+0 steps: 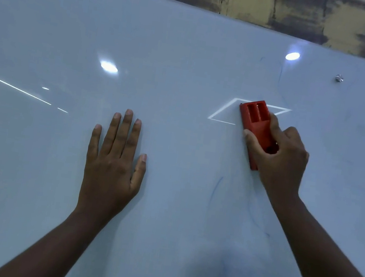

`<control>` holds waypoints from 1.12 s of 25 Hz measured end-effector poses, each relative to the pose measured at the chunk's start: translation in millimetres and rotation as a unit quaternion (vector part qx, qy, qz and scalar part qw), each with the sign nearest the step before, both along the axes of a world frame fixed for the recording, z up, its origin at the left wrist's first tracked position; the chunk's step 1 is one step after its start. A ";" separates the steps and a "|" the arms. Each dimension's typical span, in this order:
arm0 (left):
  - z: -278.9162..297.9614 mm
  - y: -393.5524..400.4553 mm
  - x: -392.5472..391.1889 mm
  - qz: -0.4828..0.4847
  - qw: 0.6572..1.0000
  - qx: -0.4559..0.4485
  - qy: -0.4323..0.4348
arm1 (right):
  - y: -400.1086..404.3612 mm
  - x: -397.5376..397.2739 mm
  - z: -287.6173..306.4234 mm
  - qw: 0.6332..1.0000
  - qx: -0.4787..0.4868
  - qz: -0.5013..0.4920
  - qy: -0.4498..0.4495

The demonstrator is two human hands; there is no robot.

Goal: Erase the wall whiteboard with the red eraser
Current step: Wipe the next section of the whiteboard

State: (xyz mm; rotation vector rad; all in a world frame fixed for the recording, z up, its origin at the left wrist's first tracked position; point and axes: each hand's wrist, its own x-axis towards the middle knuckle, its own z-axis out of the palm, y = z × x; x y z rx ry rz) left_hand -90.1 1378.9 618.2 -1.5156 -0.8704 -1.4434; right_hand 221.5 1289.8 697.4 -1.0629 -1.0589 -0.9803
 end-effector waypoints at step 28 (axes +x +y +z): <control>-111.3 -11.4 8.3 -0.013 0.998 -0.066 0.001 | -26.5 -23.6 -164.6 0.989 -0.102 0.024 0.103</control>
